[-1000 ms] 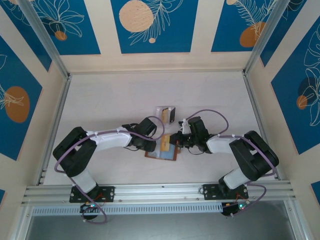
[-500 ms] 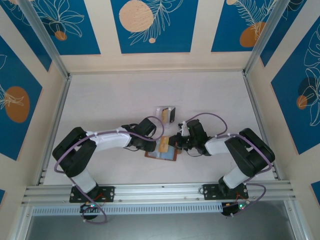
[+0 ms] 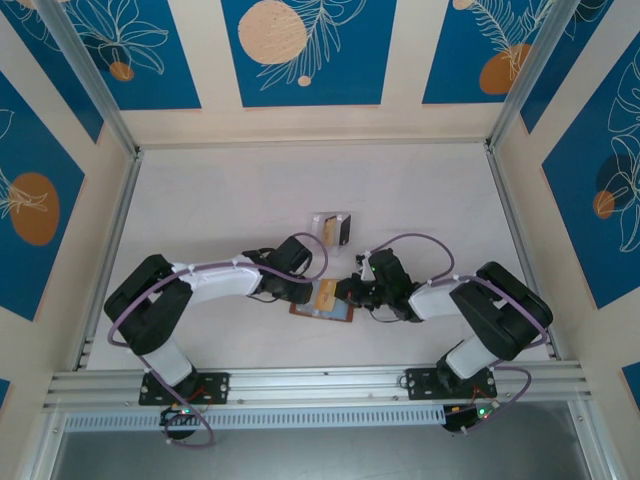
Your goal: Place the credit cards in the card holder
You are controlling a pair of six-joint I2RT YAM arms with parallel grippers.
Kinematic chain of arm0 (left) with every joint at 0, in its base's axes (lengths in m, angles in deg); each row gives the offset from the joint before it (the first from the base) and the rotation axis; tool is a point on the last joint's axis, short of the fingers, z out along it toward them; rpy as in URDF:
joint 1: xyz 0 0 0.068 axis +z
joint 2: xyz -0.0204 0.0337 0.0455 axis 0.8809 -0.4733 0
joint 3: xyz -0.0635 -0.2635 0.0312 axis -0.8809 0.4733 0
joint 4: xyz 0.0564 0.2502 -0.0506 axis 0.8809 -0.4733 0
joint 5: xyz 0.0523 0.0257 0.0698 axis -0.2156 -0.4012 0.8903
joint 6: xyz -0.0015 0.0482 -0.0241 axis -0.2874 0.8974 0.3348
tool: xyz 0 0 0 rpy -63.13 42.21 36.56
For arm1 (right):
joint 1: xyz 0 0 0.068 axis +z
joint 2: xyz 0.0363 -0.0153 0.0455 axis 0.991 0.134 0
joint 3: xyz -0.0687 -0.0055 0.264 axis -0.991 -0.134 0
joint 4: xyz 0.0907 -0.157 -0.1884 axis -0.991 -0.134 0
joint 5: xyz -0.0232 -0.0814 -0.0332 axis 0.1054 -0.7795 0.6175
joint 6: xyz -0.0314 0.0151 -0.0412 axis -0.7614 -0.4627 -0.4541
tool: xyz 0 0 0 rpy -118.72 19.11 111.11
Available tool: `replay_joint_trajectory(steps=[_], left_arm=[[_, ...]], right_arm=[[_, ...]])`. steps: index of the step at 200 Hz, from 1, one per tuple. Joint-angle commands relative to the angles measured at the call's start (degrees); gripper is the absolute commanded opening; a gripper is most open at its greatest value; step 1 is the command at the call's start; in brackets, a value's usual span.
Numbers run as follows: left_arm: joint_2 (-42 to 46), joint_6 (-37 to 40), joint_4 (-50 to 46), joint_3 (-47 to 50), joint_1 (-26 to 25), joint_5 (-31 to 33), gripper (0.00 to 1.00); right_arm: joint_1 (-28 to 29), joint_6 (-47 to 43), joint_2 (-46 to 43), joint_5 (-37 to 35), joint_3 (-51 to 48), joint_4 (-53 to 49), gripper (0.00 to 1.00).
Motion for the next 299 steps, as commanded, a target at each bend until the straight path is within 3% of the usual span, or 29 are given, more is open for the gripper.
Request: replay_joint_trajectory(steps=[1,147,299], left_arm=[[-1.92,-0.33,-3.28,2.93,-0.22,0.29,0.38],[-2.22,-0.01,-2.32,3.94,-0.15,0.45,0.39],[-2.37,0.3,-1.45,4.79,-0.15,0.11,0.4]], right_arm=[[1.32,1.87,1.09,-3.43,-1.78,-2.22,0.0],[6.62,7.51,-2.74,-12.7,-5.47,-7.11,0.0],[12.23,12.39,-0.44,-16.4,-5.13,-8.59,0.0]])
